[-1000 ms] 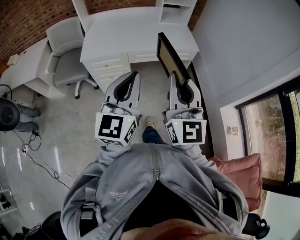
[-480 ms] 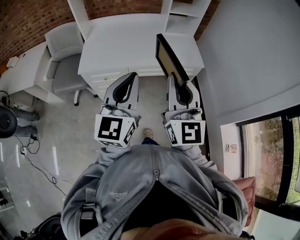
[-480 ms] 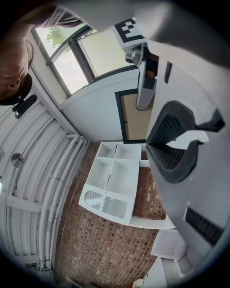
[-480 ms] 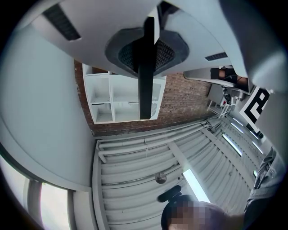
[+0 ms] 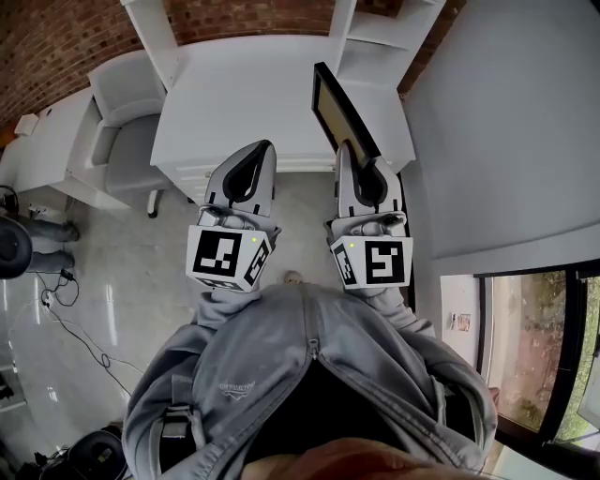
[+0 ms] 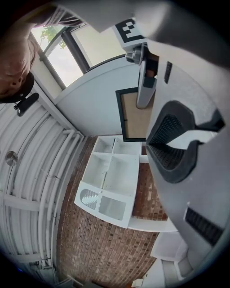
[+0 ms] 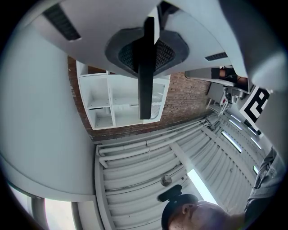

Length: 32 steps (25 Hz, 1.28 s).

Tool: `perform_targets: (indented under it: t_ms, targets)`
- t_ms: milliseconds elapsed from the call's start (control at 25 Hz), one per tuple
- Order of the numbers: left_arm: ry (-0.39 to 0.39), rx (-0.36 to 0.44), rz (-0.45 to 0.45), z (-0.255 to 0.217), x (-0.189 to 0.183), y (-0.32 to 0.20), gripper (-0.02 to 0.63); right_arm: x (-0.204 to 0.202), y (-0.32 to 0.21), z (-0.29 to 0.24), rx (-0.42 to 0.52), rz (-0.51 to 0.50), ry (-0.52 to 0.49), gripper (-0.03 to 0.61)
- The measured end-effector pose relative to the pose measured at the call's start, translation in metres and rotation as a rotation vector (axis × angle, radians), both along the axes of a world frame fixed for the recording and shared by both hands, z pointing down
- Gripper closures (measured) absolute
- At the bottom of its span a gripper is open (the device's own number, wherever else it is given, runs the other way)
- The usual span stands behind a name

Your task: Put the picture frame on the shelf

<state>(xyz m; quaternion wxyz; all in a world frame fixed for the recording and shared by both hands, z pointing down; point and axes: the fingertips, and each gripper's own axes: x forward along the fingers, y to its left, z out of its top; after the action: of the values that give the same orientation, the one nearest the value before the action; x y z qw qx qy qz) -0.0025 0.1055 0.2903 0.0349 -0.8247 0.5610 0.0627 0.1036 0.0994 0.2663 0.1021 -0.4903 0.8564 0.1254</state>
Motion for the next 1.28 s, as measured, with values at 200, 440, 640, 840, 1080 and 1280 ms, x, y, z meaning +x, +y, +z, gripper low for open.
perform_targets:
  t_ms: [200,440,640,840,1080,1280]
  targets:
    - [-0.007,0.004,-0.018,-0.001,0.004,-0.02,0.606,0.008,-0.023,0.002,-0.001,-0.009,-0.011,0.545]
    - [-0.016,0.002,-0.037,-0.002,0.004,-0.034,0.606,0.013,-0.038,0.003,-0.007,-0.014,-0.025,0.545]
    - [-0.011,-0.004,-0.04,0.0,0.002,-0.041,0.606,0.014,-0.044,0.005,-0.012,-0.01,-0.023,0.545]
    - [-0.006,-0.002,-0.047,0.003,-0.005,-0.052,0.606,0.011,-0.054,0.006,-0.005,-0.004,-0.018,0.545]
    - [-0.009,0.01,-0.02,0.002,-0.007,-0.073,0.606,0.006,-0.07,0.003,0.015,0.01,-0.011,0.545]
    - [0.0,0.01,0.003,0.004,-0.01,-0.108,0.606,-0.001,-0.1,0.006,0.015,0.023,0.006,0.545]
